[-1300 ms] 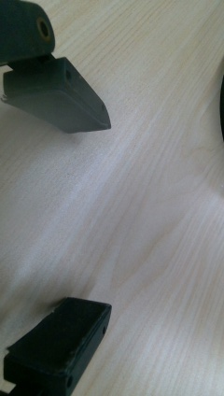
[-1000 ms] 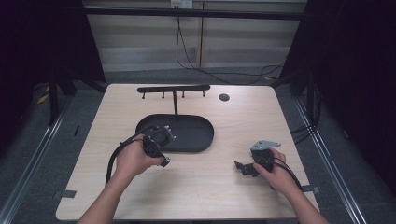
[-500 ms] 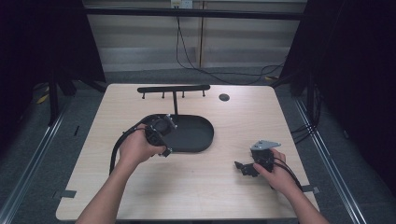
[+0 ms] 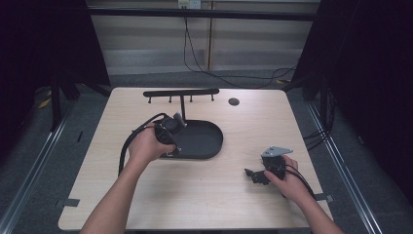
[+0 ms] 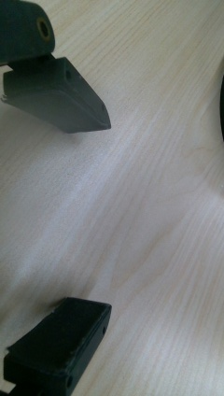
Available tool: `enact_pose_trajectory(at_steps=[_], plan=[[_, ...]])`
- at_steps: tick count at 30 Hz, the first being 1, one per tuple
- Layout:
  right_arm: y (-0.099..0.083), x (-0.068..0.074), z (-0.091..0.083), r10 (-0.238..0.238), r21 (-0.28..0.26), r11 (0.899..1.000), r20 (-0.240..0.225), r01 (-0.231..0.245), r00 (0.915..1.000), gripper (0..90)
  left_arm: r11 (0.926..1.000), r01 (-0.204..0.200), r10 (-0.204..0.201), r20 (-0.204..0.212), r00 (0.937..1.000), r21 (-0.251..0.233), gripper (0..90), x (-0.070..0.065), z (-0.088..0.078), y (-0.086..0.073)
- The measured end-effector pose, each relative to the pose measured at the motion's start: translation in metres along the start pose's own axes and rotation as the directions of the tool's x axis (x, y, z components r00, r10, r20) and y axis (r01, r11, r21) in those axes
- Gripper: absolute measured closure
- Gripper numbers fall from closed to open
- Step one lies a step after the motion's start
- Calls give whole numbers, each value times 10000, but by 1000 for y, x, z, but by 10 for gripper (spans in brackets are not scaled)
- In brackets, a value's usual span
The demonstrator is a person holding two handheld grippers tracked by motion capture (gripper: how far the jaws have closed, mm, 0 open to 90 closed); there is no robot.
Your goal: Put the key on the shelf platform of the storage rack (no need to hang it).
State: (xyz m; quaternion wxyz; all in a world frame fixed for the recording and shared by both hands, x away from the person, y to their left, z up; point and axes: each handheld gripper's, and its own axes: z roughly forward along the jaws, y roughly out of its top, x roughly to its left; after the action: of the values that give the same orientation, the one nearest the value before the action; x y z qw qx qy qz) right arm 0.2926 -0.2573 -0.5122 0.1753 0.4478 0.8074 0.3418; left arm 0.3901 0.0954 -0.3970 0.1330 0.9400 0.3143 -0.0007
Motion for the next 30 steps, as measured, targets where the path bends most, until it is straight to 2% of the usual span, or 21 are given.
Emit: enact_pose_trajectory(at_steps=[11, 22, 30], plan=[[0, 0, 0, 19, 0, 10000, -1, -19, 10000, 98, 9999, -126, 127, -127, 9998, 86, 680, 1, 4, 15], [0, 0, 0, 9, 0, 10000, 0, -9, 10000, 98, 9999, 113, -114, -96, 9999, -68, 680, 9, 7, 22], [0, 0, 0, 19, 3, 10000, 0, -19, 10000, 98, 9994, 332, -332, -221, 9992, 16, 680, 14, 22, 25]])
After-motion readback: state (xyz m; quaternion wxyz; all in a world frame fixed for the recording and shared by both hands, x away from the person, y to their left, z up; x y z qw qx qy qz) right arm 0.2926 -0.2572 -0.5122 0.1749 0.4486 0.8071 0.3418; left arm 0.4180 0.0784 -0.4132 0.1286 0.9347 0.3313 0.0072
